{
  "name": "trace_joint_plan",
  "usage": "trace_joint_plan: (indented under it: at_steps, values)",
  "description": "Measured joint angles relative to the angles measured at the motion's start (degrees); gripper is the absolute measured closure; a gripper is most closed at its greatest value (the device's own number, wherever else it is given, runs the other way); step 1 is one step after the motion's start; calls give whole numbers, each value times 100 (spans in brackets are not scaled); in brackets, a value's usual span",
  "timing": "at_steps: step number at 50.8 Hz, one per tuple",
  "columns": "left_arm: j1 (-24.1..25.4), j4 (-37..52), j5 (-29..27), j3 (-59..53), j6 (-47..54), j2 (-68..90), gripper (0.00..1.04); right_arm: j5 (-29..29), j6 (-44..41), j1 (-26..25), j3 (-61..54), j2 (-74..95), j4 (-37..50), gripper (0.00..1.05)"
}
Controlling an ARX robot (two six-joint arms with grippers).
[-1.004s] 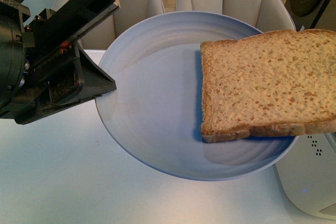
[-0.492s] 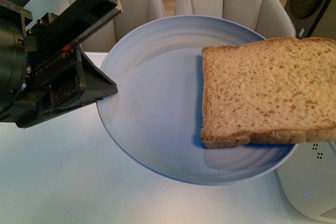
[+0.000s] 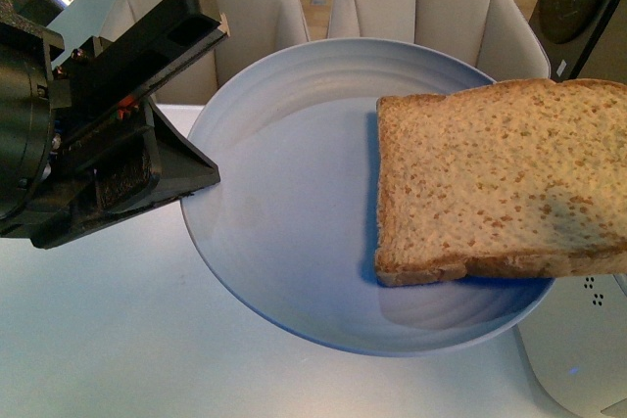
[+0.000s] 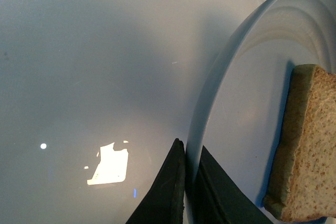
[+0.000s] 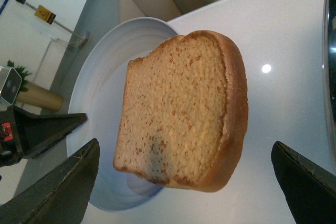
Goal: Left arm holds plate, right arm toasts bread
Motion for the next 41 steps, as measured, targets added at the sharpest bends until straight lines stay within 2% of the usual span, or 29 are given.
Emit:
trace_joint_plan:
  at_steps: [21,35,41]
  values:
    - [0,0,0,0,0,0,102,-44,778,293,201,1351,885,10]
    - [0,0,2,0,0,0,102,-85,988,280,262,1373,901,61]
    - [0,0,2,0,0,0,102,-144,1016,175,262,1300,890,75]
